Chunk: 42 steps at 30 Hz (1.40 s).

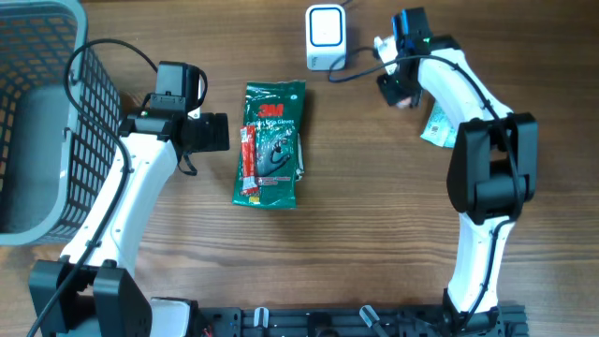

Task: Scan the item barcode
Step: 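Carry the tissue pack right and lower it near the wipe pack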

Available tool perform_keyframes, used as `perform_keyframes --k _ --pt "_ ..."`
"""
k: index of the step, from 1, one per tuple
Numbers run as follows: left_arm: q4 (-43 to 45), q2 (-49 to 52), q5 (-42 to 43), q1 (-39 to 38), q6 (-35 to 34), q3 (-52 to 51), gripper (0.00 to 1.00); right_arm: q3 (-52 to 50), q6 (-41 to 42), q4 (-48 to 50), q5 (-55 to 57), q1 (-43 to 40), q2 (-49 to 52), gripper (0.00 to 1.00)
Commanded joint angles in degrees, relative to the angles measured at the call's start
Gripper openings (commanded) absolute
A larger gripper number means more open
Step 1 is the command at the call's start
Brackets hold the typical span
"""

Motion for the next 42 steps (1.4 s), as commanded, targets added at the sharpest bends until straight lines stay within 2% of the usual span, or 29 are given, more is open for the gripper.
perform_keyframes --k 1,4,11,18,23,28,31,34,37,39,42 --pt "0.0 -0.3 -0.3 0.2 0.4 -0.3 1.0 4.9 8.3 5.7 -28.3 0.4 -7.3 0.04" --pt "0.0 -0.3 -0.3 0.2 0.4 -0.3 1.0 4.5 17.1 14.8 -35.7 0.5 -7.3 0.04" --pt "0.0 -0.3 -0.3 0.2 0.4 -0.3 1.0 2.8 32.2 33.1 -36.8 1.6 0.2 0.04" --pt "0.0 -0.3 -0.3 0.2 0.4 -0.3 1.0 2.8 43.5 45.4 -40.8 2.7 8.3 0.04" --pt "0.0 -0.3 -0.3 0.2 0.4 -0.3 1.0 2.8 46.3 50.0 -41.7 2.6 9.5 0.04" --pt "0.0 -0.3 -0.3 0.2 0.4 -0.3 1.0 2.9 49.2 50.1 -44.7 1.6 7.4 0.04" --pt "0.0 -0.3 -0.3 0.2 0.4 -0.3 1.0 2.9 47.5 42.7 -45.2 0.5 2.8 0.04" --pt "0.0 -0.3 -0.3 0.2 0.4 -0.3 1.0 2.9 41.7 26.9 -39.7 -0.4 -3.7 0.05" --pt "0.0 -0.3 -0.3 0.2 0.4 -0.3 1.0 2.9 33.5 7.5 -30.3 -1.6 -10.2 0.05" --pt "0.0 -0.3 -0.3 0.2 0.4 -0.3 1.0 2.9 28.5 -4.9 -21.2 -2.4 -13.4 0.11" --pt "0.0 -0.3 -0.3 0.2 0.4 -0.3 1.0 2.9 24.5 -18.1 -8.6 -3.1 -14.8 0.17"
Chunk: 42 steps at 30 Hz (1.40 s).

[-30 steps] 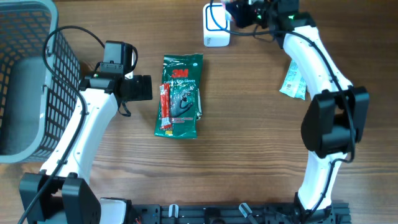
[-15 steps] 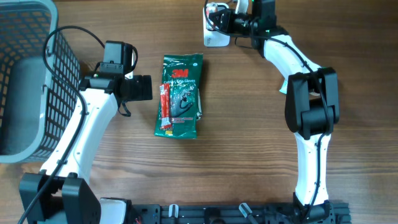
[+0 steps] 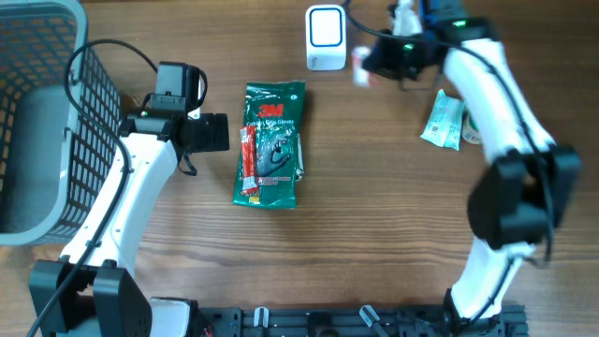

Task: Scan the item barcode

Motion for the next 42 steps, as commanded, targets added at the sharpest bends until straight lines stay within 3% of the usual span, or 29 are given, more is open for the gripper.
perform_keyframes --k 1,4,6,11,17,20,23,24,26,27,29,31,42 --pt "0.0 -0.3 -0.3 0.2 0.4 -0.3 1.0 0.3 -10.0 -12.6 22.7 -0.9 -2.8 0.17" --pt "0.0 -0.3 -0.3 0.2 0.4 -0.3 1.0 -1.3 -10.4 -18.5 33.0 -1.0 -2.2 0.28" --pt "0.0 -0.3 -0.3 0.2 0.4 -0.3 1.0 -3.5 -10.5 -18.4 35.9 -1.0 -2.2 1.0" --pt "0.0 -0.3 -0.3 0.2 0.4 -0.3 1.0 -4.5 -10.5 -16.6 33.4 -0.8 -2.5 1.0" --pt "0.0 -0.3 -0.3 0.2 0.4 -0.3 1.0 -4.5 -11.3 -10.5 2.6 4.1 -3.6 1.0" --pt "0.0 -0.3 -0.3 0.2 0.4 -0.3 1.0 -4.5 -9.2 -5.1 -6.2 8.2 -3.5 1.0" --pt "0.0 -0.3 -0.3 0.2 0.4 -0.3 1.0 -4.6 -1.0 -0.8 -8.9 12.5 -3.2 1.0" --pt "0.0 -0.3 -0.3 0.2 0.4 -0.3 1.0 -4.6 -1.1 0.9 -9.0 14.1 -3.0 0.89" --pt "0.0 -0.3 -0.3 0.2 0.4 -0.3 1.0 -4.6 -1.2 3.7 -8.4 17.3 -2.5 0.56" --pt "0.0 -0.3 -0.3 0.2 0.4 -0.3 1.0 -4.6 -0.9 4.7 -8.3 18.9 -2.2 0.47" --pt "0.0 -0.3 -0.3 0.2 0.4 -0.3 1.0 -4.6 0.6 5.6 -6.1 21.8 -1.6 0.44" --pt "0.0 -0.3 -0.3 0.2 0.4 -0.3 1.0 -4.6 4.0 5.9 -0.5 24.9 -0.7 0.32" --pt "0.0 -0.3 -0.3 0.2 0.4 -0.3 1.0 -4.6 6.2 7.1 3.1 30.4 1.8 0.37"
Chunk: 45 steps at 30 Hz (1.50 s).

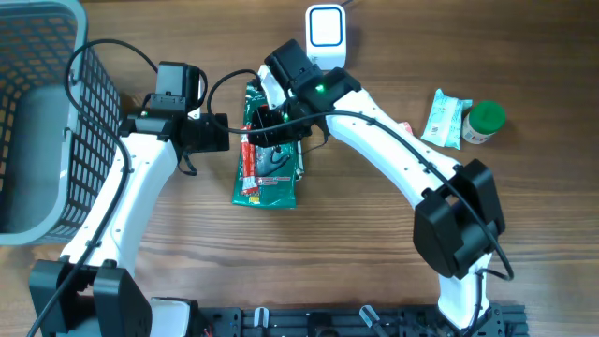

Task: Scan the item barcode

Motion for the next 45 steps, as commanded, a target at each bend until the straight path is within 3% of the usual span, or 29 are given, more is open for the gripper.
perform_keyframes --k 1,12,15,20,26,31,33,35,36,39,42,45 --pt "0.1 -0.3 -0.3 0.2 0.4 -0.3 1.0 -0.1 0.9 -0.5 1.4 -0.3 0.4 0.38" --pt "3.8 -0.4 -0.7 0.2 0.3 -0.2 1.0 -0.1 0.8 -3.9 1.4 -0.4 0.4 0.41" --pt "3.5 -0.4 1.3 0.8 -3.3 -0.2 1.0 -0.1 0.4 -3.9 1.4 -0.6 0.4 0.39" --pt "2.0 -0.2 11.1 5.5 -5.0 -0.2 1.0 0.0 -1.2 -4.6 -1.3 -4.2 -0.3 0.41" --pt "0.9 -0.1 30.4 10.1 -4.1 -0.3 1.0 0.0 -8.9 -8.5 -9.6 -11.4 -0.8 0.43" --pt "1.5 1.7 31.9 7.5 -4.2 -0.3 0.99 0.0 -12.8 -12.7 -9.6 -17.2 -0.8 0.43" --pt "2.5 3.0 31.8 6.0 -4.3 -0.3 0.9 0.0 -14.2 -13.4 -9.6 -19.1 -0.8 0.43" --pt "3.5 4.5 30.0 4.4 -4.6 -0.3 0.63 0.0 -14.4 -13.9 -9.6 -21.2 -0.8 0.43" --pt "3.8 5.2 28.4 3.8 -5.8 -0.3 0.57 0.0 -14.4 -14.2 -9.6 -22.1 -0.8 0.42" --pt "4.3 9.3 20.3 0.2 -12.2 -0.3 0.45 0.0 -14.4 -15.2 -9.6 -25.7 -0.8 0.42" --pt "6.1 13.1 17.2 -3.5 -12.3 -0.3 0.34 0.0 -15.5 -15.3 -9.6 -27.8 -0.8 0.42" --pt "8.1 15.6 7.9 -7.3 -15.5 -0.3 0.34 0.0 -15.7 -15.7 -9.6 -28.9 -0.8 0.42"
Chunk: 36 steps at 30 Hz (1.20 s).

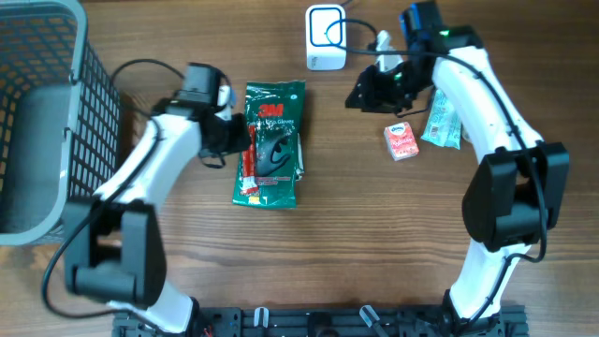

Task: Scan the item barcode

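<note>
The white scanner [325, 37] stands at the back middle of the table. A small red box [401, 140] lies on the wood to its right. My right gripper [363, 94] hovers between the scanner and that box, fingers spread, nothing seen in them. A green glove package [276, 140] lies in the middle with a red stick pack [249, 164] on its left side. My left gripper [236, 140] is at the package's left edge, touching or almost touching the stick pack's top; its jaws are not clear from above.
A grey wire basket [51, 122] fills the far left. A green-and-white sachet [442, 117] lies at the right, partly under the right arm. The scanner's cable runs along the back edge.
My right arm has drawn back from over the glove package to just right of the scanner. The left arm has moved right, up to the package's left edge. The red box now lies in full view.
First my right gripper was at the back right, near the scanner, with a small item. Then it held that item beside the scanner. After that it reached over the glove package. Now it is back by the scanner, the red box lies on the table, and the left gripper has closed in.
</note>
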Available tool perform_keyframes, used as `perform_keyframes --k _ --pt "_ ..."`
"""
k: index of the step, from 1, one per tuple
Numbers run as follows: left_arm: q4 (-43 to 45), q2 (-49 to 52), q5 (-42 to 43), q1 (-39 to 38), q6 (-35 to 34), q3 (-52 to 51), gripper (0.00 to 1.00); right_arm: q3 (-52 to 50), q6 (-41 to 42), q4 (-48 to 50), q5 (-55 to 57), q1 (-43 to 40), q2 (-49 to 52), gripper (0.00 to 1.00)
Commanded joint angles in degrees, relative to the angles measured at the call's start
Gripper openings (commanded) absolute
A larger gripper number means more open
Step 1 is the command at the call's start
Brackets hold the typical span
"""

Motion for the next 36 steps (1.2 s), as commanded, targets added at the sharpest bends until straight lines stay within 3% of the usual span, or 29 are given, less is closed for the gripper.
perform_keyframes --k 1,8,21,26,32,33,35,36 --pt "2.4 2.9 -13.0 -4.7 -4.7 -0.3 0.34 0.0 -1.7 -0.5 -1.4 -0.6 -0.8 0.43" --pt "5.8 4.3 -21.7 -9.4 -5.6 -0.3 0.33 0.0 -1.7 -0.4 -1.4 -0.7 -0.8 0.43" --pt "7.9 10.1 -24.4 -10.8 -8.3 -0.3 0.29 0.0 -1.7 -0.6 -1.4 -0.7 -0.8 0.43" --pt "7.7 11.9 -24.4 -11.3 -8.3 -0.3 0.17 0.0 -1.7 -0.4 -1.3 -0.7 -0.8 0.43" --pt "7.7 11.9 -24.4 -11.2 -8.3 -0.3 0.19 0.0 -1.7 -0.4 -1.3 -0.7 -0.8 0.43" --pt "7.6 11.9 -24.4 -11.2 -8.3 -0.3 0.21 0.0 -1.7 -0.4 -1.2 -0.7 -0.8 0.43" --pt "7.6 11.9 -24.4 -11.2 -8.3 -0.3 0.36 0.0 -1.7 -0.4 -1.2 -0.7 -0.8 0.44" --pt "7.6 11.9 -24.4 -11.2 -8.2 -0.3 0.36 0.0 -1.7 -0.4 -1.2 -0.7 -0.8 0.44"
